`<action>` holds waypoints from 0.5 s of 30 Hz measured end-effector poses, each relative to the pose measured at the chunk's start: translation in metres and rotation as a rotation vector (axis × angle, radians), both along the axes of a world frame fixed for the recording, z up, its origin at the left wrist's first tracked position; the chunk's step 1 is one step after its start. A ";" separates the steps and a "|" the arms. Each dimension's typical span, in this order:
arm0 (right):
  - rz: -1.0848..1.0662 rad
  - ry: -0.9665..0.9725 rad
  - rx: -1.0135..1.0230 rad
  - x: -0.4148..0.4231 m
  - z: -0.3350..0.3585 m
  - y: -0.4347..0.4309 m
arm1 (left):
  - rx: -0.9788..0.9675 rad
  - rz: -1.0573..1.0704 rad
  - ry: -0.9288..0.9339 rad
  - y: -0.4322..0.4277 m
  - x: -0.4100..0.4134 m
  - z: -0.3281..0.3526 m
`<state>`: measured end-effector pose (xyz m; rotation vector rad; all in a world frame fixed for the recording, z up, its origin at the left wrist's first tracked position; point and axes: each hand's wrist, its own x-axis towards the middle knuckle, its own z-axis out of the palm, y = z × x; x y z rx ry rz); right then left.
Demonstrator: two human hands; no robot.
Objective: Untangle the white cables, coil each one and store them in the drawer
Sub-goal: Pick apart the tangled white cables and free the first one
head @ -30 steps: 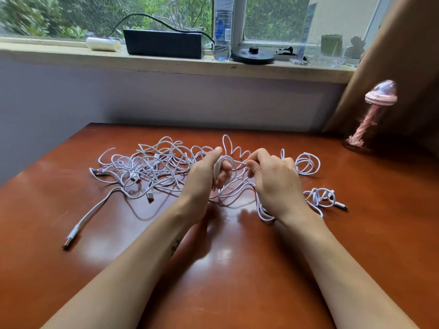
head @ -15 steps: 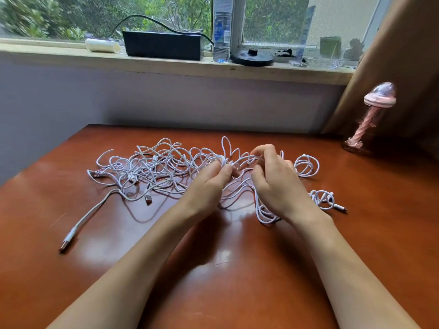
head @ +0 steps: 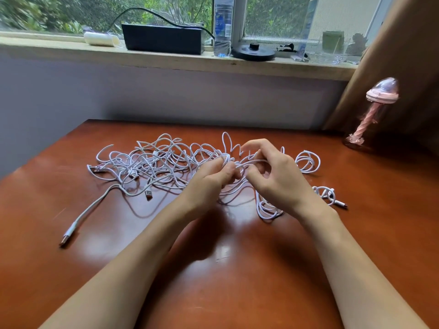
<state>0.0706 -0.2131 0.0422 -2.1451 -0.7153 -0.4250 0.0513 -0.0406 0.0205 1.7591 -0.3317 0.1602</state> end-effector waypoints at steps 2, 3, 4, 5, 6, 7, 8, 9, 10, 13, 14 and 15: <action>0.066 0.048 0.013 0.000 0.002 -0.004 | -0.072 -0.045 0.028 -0.002 -0.002 0.002; 0.099 0.075 0.016 -0.001 0.004 -0.006 | -0.124 -0.070 0.051 -0.004 -0.004 0.003; 0.125 0.105 0.017 -0.002 0.005 -0.007 | -0.173 -0.092 0.075 -0.006 -0.004 0.004; 0.148 0.141 0.020 -0.002 0.006 -0.008 | -0.208 -0.109 0.098 -0.007 -0.005 0.004; 0.171 0.183 0.024 -0.003 0.007 -0.009 | -0.220 -0.123 0.121 -0.007 -0.005 0.005; 0.196 0.223 0.022 -0.003 0.008 -0.011 | -0.220 -0.131 0.146 -0.007 -0.005 0.005; 0.224 0.259 0.012 -0.005 0.009 -0.012 | -0.211 -0.134 0.169 -0.006 -0.005 0.005; 0.244 0.285 -0.006 -0.006 0.010 -0.013 | -0.197 -0.136 0.184 -0.006 -0.005 0.005; 0.260 0.306 -0.030 -0.007 0.011 -0.013 | -0.177 -0.143 0.193 -0.005 -0.005 0.004; 0.285 0.365 -0.090 -0.006 0.010 -0.016 | -0.095 -0.180 0.217 -0.001 -0.003 -0.001; 0.289 0.386 -0.105 -0.006 0.011 -0.016 | -0.073 -0.193 0.223 0.000 -0.002 -0.002; 0.291 0.400 -0.117 -0.006 0.011 -0.017 | -0.059 -0.204 0.230 0.001 -0.001 -0.004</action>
